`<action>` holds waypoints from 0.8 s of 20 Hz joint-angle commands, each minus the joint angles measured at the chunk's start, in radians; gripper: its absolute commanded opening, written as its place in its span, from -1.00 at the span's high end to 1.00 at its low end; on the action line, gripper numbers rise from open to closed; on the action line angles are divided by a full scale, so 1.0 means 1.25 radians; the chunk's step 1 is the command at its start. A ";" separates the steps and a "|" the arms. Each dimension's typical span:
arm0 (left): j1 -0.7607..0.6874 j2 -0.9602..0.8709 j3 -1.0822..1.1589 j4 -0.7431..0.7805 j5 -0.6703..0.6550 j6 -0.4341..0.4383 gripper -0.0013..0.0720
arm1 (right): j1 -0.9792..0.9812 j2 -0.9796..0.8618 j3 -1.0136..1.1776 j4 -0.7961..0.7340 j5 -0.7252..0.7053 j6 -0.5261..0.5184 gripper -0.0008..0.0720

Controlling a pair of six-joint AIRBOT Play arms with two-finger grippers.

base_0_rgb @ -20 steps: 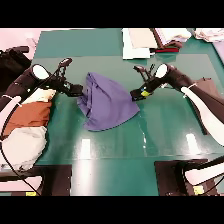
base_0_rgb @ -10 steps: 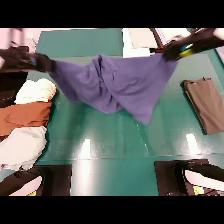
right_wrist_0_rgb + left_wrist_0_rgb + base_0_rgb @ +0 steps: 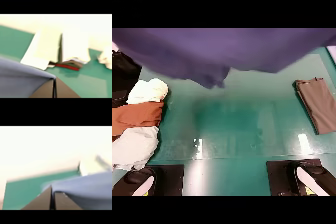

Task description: Fold the shirts.

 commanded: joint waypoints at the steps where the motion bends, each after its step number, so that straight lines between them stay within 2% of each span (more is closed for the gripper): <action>1: 0.001 0.025 0.083 -0.032 0.009 -0.003 0.90 | -0.092 0.044 0.007 0.002 0.009 0.001 0.93; 3: 0.001 0.018 0.081 -0.038 0.021 -0.003 0.90 | -0.114 0.026 0.007 0.040 0.032 0.001 0.93; 5: 0.001 -0.022 0.073 -0.038 -0.014 -0.003 0.90 | -0.112 -0.018 0.007 0.082 0.066 0.001 0.94; 8: 0.001 -0.161 0.073 -0.037 -0.163 0.010 0.90 | -0.074 -0.128 0.007 0.095 0.132 0.011 0.94; 11: 0.001 -0.374 0.073 -0.038 -0.293 0.024 0.90 | -0.015 -0.291 0.006 0.094 0.209 0.035 0.94; 13: 0.001 -0.528 0.073 -0.039 -0.309 0.024 0.89 | 0.022 -0.402 -0.020 0.095 0.218 0.044 0.94; 16: 0.001 -0.716 0.073 -0.038 -0.261 0.024 0.89 | 0.053 -0.537 -0.116 0.095 0.146 0.044 0.94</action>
